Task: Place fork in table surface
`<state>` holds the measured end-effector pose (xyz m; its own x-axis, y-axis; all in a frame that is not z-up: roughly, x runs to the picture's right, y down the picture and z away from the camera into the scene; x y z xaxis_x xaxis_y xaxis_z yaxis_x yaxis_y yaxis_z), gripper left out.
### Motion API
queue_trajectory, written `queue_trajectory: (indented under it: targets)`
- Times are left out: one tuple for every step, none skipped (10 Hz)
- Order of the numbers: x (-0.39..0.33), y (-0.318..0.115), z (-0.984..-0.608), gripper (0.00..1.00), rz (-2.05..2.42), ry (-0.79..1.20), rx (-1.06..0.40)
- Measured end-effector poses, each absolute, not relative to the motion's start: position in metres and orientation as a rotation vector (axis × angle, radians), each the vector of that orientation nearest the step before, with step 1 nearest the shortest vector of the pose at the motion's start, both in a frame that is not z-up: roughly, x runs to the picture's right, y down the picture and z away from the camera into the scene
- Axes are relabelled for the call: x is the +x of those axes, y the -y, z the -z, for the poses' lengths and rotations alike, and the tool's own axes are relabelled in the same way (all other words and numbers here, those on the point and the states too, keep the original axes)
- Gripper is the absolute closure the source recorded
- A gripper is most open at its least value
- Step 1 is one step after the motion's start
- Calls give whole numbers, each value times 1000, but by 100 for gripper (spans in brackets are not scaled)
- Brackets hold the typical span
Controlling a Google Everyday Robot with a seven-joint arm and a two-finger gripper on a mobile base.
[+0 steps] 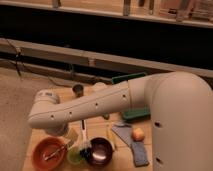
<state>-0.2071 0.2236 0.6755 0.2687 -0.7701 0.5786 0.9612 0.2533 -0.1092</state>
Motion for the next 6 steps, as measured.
queue_trajectory:
  targets:
    - [-208, -229, -673, 20, 1232, 467, -491]
    - [-208, -233, -673, 20, 1228, 479, -491]
    - [-210, -237, -674, 20, 1233, 494, -490]
    - [-212, -241, -676, 20, 1250, 511, -485]
    - [-212, -242, -679, 20, 1263, 520, -480]
    - [-212, -243, -682, 20, 1268, 528, -480]
